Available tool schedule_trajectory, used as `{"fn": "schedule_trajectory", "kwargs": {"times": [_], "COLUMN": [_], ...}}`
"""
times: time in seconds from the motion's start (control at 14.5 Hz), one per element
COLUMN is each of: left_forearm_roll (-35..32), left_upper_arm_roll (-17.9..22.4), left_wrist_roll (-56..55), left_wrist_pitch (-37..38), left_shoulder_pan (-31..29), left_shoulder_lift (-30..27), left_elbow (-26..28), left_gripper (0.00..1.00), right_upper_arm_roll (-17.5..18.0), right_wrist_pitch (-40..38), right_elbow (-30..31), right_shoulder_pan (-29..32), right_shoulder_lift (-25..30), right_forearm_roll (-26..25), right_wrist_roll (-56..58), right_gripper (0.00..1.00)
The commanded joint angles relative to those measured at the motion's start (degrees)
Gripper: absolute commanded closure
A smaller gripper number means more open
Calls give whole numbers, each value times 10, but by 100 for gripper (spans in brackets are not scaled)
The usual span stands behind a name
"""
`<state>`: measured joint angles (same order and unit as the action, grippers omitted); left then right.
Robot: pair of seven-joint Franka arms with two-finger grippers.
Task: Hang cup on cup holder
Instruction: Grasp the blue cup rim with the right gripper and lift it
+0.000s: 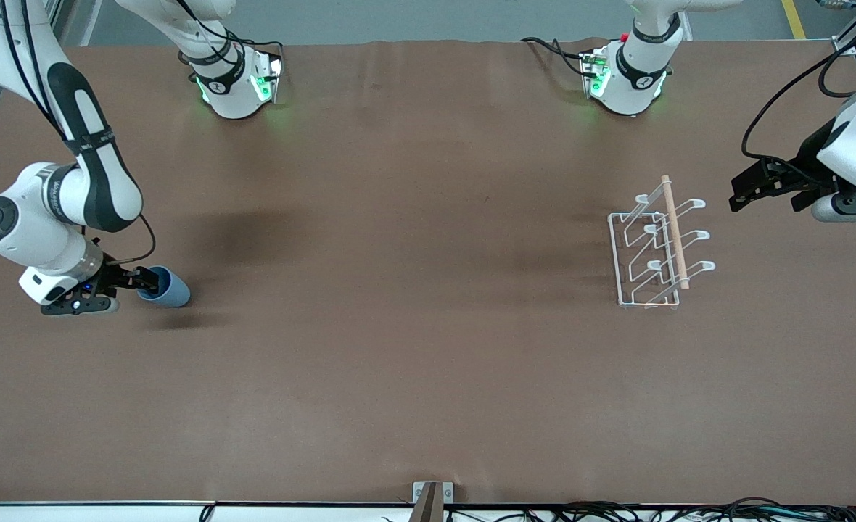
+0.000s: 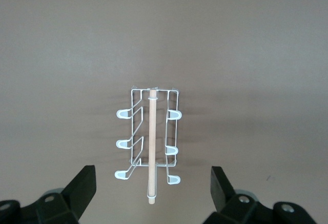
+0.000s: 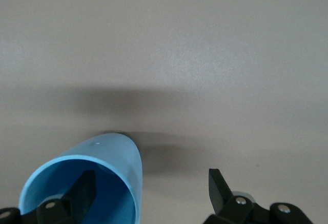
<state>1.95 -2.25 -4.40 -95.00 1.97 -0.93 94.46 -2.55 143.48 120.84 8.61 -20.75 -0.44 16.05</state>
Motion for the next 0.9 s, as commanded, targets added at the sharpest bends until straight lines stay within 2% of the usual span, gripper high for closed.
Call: {"fn": "schedule_trajectory", "kwargs": {"times": [0.0, 0.07, 0.21, 0.28, 0.35, 0.55, 0.83], "left_forearm_roll": [-3, -3, -3, -3, -3, -3, -3], "left_upper_arm_roll": [1, 2, 2, 2, 2, 2, 2], "left_wrist_roll": [8, 8, 8, 8, 8, 8, 8], "left_wrist_pitch": [-3, -3, -3, -3, -3, -2, -2], "left_shoulder_pan": [3, 3, 4, 4, 4, 4, 4], "left_shoulder_lift": [2, 3, 2, 2, 2, 2, 2], "left_elbow": [-5, -5, -5, -5, -5, -5, -5], "left_gripper": [1, 1, 1, 1, 1, 1, 1], "right_upper_arm_roll": [5, 5, 6, 6, 6, 6, 8], "right_wrist_pitch": [6, 4, -3, -3, -3, -11, -101], "right_elbow": [5, 5, 4, 3, 2, -2, -58], "right_shoulder_pan": [4, 4, -1, -1, -2, -3, -1], "right_shoulder_lift": [-5, -6, -7, -7, -7, -7, -2], "right_forearm_roll": [0, 1, 2, 4, 11, 17, 30], "right_wrist_roll": [3, 1, -5, -5, -8, -10, -10], "right_gripper": [20, 36, 79, 94, 100, 100, 100]}}
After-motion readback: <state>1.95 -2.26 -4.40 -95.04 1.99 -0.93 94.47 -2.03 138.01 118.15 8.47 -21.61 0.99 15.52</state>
